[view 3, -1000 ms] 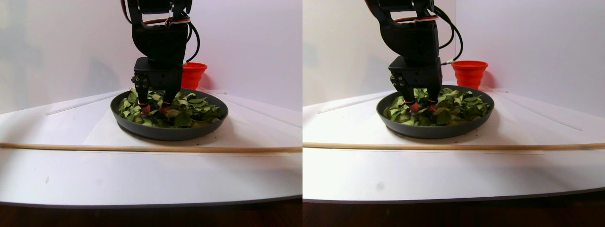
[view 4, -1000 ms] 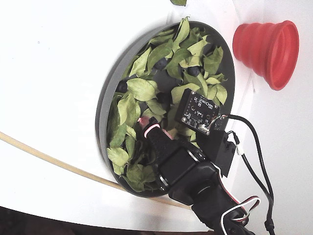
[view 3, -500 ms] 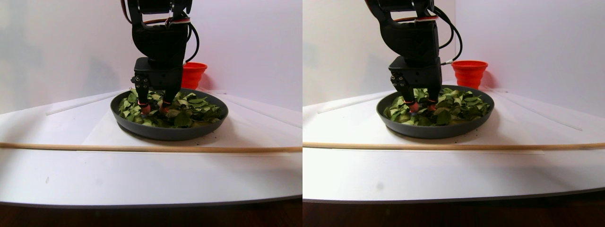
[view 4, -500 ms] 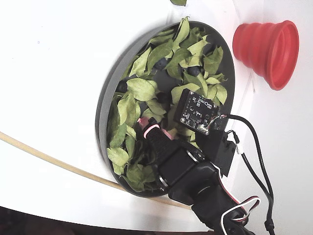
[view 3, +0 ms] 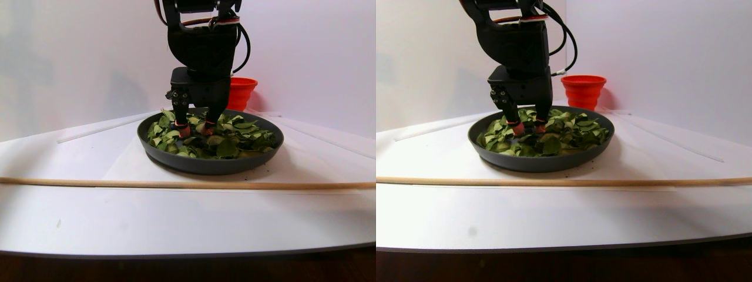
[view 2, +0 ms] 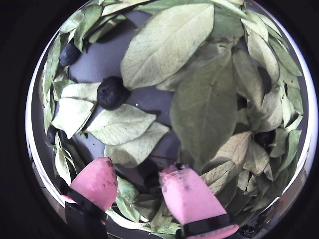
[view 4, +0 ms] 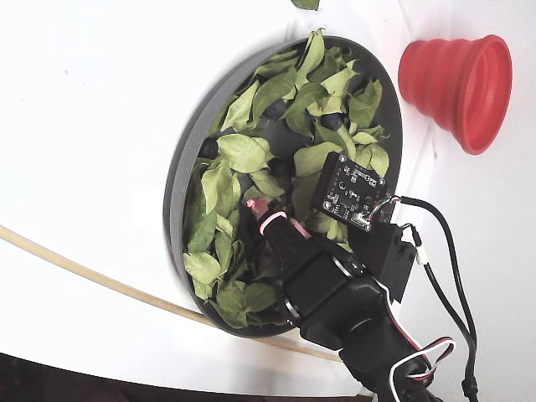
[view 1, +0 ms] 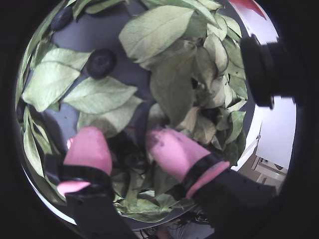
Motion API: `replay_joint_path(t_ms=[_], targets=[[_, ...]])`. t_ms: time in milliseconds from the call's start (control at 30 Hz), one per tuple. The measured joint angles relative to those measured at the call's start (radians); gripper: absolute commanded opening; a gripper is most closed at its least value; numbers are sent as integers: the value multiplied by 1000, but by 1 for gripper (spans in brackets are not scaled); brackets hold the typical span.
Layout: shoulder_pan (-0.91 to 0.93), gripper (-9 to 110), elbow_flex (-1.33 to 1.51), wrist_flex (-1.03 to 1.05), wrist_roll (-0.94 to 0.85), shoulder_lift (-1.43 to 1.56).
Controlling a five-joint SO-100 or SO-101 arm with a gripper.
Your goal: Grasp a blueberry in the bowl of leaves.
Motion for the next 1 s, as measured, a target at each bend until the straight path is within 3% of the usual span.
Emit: replay_joint_path(t_ms=[1000], targets=[[12, 17, 32, -44, -18, 0]])
